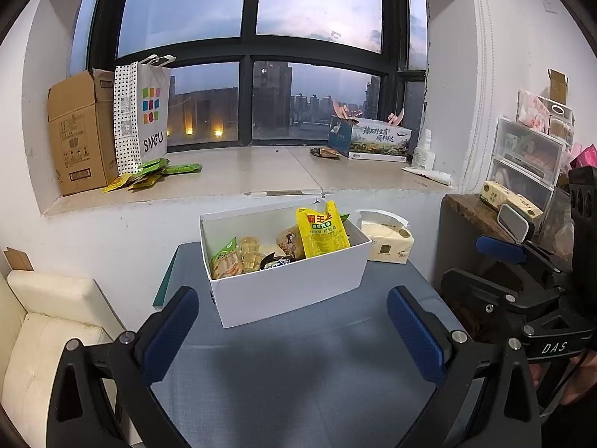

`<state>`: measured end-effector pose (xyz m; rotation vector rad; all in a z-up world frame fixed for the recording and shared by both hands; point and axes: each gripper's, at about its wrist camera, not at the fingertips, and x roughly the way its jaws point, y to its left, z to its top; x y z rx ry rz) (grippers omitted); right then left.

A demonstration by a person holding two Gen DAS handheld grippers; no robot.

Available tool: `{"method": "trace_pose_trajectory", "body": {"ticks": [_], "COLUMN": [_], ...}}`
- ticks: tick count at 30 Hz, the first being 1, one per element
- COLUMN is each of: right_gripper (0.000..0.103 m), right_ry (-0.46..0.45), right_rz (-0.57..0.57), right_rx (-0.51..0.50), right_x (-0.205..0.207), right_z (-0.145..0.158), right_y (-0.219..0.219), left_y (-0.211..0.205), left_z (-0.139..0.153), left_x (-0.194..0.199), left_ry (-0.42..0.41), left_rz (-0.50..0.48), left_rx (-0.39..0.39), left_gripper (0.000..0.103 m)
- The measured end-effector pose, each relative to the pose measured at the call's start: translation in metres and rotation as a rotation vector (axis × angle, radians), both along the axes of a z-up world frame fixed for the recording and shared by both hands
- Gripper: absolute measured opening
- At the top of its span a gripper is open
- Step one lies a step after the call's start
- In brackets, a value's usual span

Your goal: Organize snacks

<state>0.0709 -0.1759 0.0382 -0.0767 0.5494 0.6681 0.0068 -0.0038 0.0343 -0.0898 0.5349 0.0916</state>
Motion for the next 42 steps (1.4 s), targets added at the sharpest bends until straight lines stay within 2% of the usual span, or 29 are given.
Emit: {"method": "trace_pose_trajectory", "body": {"ticks": [42], "right_gripper": [0.103], "right_ry": [0.004], "right_rz": [0.018], "right_rx": [-0.017], "right_x": [-0.0003], "right_z": [-0.0019], "right_y": [0.0021], "left_y": [0.0007], "left_z": [-0.0057], "left_x": [0.0008], "left_ry": [0.019], "left_rz": [0.002], "left_rx": [-0.002], "left_gripper": [0.103]}}
